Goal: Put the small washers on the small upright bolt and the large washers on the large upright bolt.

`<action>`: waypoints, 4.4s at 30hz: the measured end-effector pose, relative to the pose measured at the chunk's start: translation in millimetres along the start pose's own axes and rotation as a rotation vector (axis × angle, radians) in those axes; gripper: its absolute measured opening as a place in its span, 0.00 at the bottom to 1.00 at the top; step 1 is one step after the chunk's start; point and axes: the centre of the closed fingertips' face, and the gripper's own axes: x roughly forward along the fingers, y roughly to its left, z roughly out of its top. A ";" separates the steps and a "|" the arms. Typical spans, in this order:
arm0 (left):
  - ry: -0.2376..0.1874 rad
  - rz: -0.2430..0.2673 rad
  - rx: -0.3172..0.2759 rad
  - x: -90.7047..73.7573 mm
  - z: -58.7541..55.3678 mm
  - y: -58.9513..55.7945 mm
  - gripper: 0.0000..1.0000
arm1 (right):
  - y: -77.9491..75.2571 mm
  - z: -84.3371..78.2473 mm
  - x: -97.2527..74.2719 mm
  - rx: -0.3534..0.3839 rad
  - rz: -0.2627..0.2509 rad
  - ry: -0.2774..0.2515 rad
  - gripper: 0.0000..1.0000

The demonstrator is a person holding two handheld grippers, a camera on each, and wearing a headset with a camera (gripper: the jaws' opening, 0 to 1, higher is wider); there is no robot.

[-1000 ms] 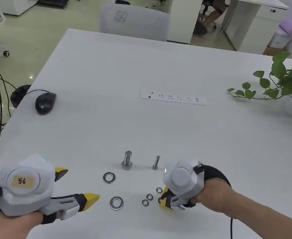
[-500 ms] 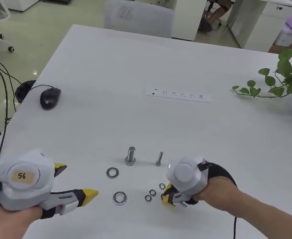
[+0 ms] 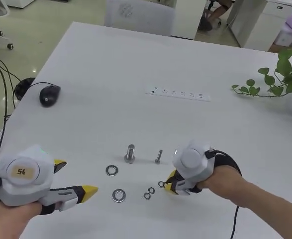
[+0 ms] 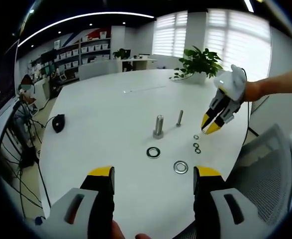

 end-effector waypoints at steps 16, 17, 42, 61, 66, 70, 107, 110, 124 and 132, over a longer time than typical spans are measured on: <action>-0.009 0.004 -0.009 -2.9 0.7 1.9 0.64 | -59.6 41.0 -19.2 -0.013 -0.082 -0.008 0.13; -0.010 0.006 -0.011 -3.4 0.3 2.8 0.64 | -61.5 41.9 -18.7 -0.013 -0.084 -0.006 0.13; -0.009 0.020 -0.019 -6.6 1.5 9.9 0.64 | -77.5 45.4 -0.4 -0.010 -0.047 0.053 0.13; 0.000 0.026 -0.024 -8.0 -1.3 9.3 0.64 | -78.9 37.4 13.0 -0.027 -0.026 0.093 0.13; 0.003 0.023 -0.022 -7.9 -2.0 7.6 0.64 | -77.9 33.6 21.2 -0.029 -0.015 0.114 0.13; 0.006 0.025 -0.022 -8.6 -2.5 8.7 0.64 | -77.4 30.8 29.3 -0.019 -0.010 0.117 0.14; 0.022 0.002 -0.001 -5.2 -1.2 1.2 0.64 | -64.2 24.8 13.0 0.085 -0.078 -0.036 0.26; 0.023 -0.006 0.008 -4.2 -0.7 -0.5 0.64 | -57.3 21.0 5.9 0.140 -0.093 -0.084 0.26; 0.025 -0.036 0.031 -1.1 2.1 -10.4 0.64 | -7.4 -18.5 -6.6 0.254 -0.129 -0.162 0.30; 0.031 -0.050 0.039 0.3 1.4 -17.1 0.64 | 14.1 -31.5 -6.2 0.288 -0.136 -0.168 0.32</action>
